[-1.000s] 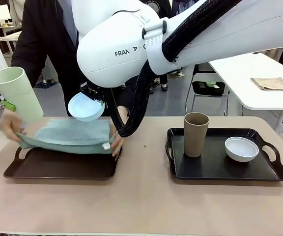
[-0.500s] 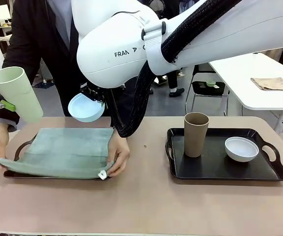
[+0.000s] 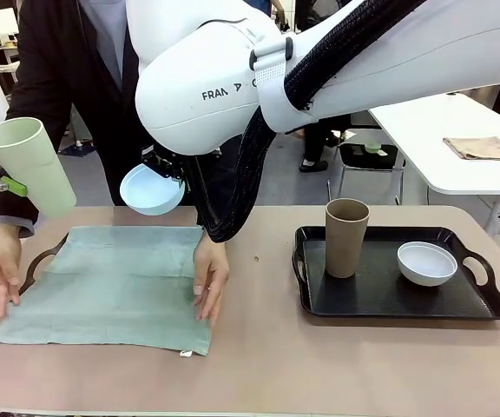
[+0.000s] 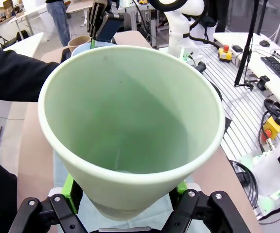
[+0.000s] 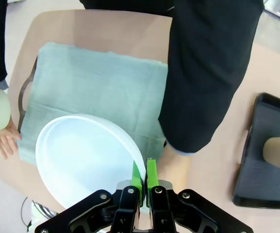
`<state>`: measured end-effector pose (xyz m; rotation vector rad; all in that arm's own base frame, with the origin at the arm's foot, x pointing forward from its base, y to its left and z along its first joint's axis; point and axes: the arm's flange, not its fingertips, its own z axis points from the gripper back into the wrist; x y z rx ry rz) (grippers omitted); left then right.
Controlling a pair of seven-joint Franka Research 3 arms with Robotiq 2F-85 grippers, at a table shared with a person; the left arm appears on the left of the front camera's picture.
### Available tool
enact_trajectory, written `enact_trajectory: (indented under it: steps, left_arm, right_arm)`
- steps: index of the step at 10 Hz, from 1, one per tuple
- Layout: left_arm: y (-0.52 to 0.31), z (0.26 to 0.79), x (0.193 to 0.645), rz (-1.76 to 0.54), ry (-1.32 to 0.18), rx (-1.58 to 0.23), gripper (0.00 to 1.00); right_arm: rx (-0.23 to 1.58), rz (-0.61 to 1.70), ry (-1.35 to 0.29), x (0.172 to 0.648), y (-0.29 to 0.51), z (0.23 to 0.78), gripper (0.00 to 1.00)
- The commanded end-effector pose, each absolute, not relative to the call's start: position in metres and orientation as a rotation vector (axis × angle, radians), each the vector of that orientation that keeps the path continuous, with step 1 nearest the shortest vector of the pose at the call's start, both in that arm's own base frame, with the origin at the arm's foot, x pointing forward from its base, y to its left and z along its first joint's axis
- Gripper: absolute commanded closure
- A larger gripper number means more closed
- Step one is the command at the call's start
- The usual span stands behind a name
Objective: Set up a tray with a mat and arrange the tableware.
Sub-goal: Place the Picnic Bowl and Reusable plastic cup back onto the Handle tray in front of the human's position.
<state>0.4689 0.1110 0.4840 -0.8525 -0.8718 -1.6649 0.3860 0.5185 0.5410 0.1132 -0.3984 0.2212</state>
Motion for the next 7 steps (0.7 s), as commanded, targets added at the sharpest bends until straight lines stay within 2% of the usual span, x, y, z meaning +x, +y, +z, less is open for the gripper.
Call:
enact_trajectory:
  steps: [1,7]
  left_arm:
    - [0.1109,0.4866,0.4710,-1.674,-0.874,-0.846,1.00]
    - [0.1109,0.4866,0.4710,-1.674,-0.874,-0.846,1.00]
  right_arm:
    - [0.104,0.233,-0.394,0.3859,0.5203,0.5419,1.00]
    - [0.104,0.233,-0.394,0.3859,0.5203,0.5419,1.00]
